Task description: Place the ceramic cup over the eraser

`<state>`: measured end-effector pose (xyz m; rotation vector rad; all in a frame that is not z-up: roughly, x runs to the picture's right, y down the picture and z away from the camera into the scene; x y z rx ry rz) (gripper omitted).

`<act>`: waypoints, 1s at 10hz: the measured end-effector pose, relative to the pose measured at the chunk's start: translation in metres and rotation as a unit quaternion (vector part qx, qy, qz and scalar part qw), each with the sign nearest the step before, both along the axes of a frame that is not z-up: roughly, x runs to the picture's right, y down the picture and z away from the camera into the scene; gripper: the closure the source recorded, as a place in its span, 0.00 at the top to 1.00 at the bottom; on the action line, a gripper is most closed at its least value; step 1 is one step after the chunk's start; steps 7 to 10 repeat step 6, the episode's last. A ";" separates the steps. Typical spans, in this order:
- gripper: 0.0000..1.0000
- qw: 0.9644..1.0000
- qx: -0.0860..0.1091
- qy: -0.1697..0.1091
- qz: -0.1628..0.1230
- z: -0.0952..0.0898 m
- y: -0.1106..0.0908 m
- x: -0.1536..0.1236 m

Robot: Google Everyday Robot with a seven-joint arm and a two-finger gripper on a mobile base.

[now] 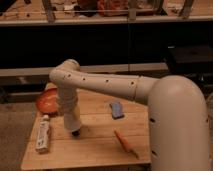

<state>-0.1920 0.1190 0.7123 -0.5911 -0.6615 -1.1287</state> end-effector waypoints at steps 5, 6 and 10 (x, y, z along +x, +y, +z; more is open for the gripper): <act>0.71 1.000 0.000 0.001 -0.002 0.003 0.000 -0.002; 0.77 1.000 0.000 0.001 -0.001 0.004 0.000 -0.001; 0.77 1.000 0.000 0.001 -0.001 0.004 0.000 -0.001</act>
